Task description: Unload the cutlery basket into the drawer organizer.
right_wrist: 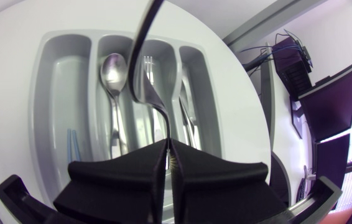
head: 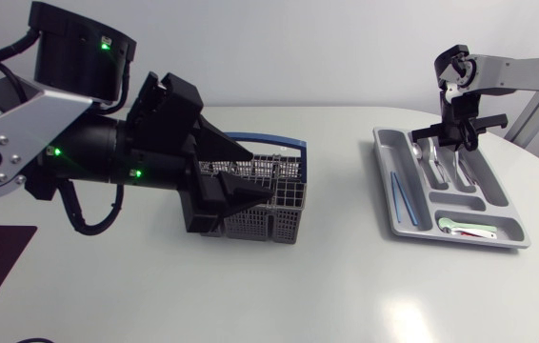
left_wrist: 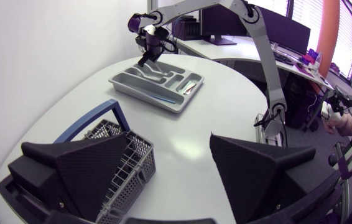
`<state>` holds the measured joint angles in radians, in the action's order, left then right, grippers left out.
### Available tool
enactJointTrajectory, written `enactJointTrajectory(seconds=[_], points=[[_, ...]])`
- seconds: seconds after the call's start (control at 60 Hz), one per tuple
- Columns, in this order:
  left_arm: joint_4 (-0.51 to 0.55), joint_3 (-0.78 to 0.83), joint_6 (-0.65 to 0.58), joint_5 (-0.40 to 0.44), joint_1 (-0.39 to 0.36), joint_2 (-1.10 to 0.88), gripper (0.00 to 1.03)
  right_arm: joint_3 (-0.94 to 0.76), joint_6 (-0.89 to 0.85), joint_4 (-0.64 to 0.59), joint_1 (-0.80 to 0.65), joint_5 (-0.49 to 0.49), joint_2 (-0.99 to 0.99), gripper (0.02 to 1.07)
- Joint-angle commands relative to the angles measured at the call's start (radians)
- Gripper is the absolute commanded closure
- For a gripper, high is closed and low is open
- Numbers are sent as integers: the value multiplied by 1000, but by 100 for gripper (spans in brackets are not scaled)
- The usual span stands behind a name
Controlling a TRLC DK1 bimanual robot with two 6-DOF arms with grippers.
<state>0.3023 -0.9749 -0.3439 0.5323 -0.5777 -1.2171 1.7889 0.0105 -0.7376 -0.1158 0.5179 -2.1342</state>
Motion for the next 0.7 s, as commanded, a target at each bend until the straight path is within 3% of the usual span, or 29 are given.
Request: enactJointTrajectory(seconds=[0.0,0.133,0.3,0.683], points=[[15,4,-15,-6,-7,5,5,72,36,-22,-28,48,-56,102],[24,-13,-10,-15,-31,-4,5,168,46,-68,-59,60,-128,102],[32,-38,-4,-45,-68,-22,5,342,97,-213,-74,45,-237,102],[47,-54,3,-72,-102,-24,5,682,167,-497,-79,-130,-440,102]])
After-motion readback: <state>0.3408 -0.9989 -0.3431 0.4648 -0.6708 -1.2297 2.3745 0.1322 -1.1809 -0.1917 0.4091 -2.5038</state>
